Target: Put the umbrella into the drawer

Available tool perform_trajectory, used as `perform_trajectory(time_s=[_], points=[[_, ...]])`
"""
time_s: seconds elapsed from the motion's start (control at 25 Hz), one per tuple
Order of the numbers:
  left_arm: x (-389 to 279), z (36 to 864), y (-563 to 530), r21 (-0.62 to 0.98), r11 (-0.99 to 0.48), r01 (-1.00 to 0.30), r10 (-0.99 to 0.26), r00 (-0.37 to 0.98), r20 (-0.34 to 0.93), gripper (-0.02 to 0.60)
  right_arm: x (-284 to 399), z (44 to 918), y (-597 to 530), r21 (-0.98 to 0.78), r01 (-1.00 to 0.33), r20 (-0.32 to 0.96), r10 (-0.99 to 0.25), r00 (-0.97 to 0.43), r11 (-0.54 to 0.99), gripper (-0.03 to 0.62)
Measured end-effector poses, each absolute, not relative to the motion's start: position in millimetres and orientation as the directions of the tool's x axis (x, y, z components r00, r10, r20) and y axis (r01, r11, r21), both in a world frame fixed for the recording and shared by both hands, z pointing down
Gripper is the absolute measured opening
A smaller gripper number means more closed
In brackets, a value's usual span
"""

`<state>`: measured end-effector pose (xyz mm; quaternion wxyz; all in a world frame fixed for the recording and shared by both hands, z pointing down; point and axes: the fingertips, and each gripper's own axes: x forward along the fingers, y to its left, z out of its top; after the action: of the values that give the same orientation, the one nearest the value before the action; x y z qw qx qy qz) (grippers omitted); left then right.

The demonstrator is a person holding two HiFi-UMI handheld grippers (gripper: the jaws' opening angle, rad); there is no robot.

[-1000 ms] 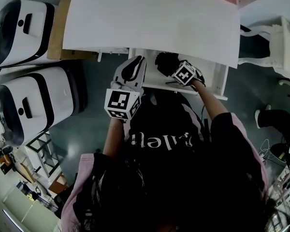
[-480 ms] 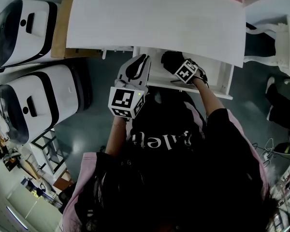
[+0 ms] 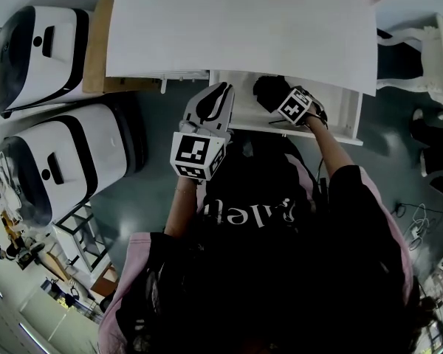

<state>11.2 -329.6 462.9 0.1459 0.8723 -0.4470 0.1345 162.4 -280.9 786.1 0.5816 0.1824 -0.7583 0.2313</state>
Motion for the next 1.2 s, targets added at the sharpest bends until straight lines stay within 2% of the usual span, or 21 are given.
perform_trajectory(time_s=[0.32,0.48,0.84,1.2], points=[[3.7,456.8,-321.6,0.145,-0.607,-0.781,-0.712,0.616,0.338,0.046,163.1,724.4,-284.3,-0.101,-0.658,0.929,-0.166,-0.332,0.747,0.318],[0.4,451.1,-317.1,0.144,-0.639,-0.756,-0.694,0.646,0.318,0.046,153.5,683.1,-282.1,-0.094,-0.744,0.87,-0.308,-0.385,0.662,0.318],[-16.8,437.9,-305.8,0.148,-0.706,-0.693,-0.643,0.714,0.277,0.046,120.0,561.7,-277.4,-0.177,-0.888,0.614,-0.658,-0.436,0.424,0.316],[-21.0,418.6,-276.9,0.133,-0.787,-0.603,-0.567,0.791,0.231,0.046,78.0,468.9,-253.5,-0.239,-0.905,0.406,-0.811,-0.422,0.351,0.316]])
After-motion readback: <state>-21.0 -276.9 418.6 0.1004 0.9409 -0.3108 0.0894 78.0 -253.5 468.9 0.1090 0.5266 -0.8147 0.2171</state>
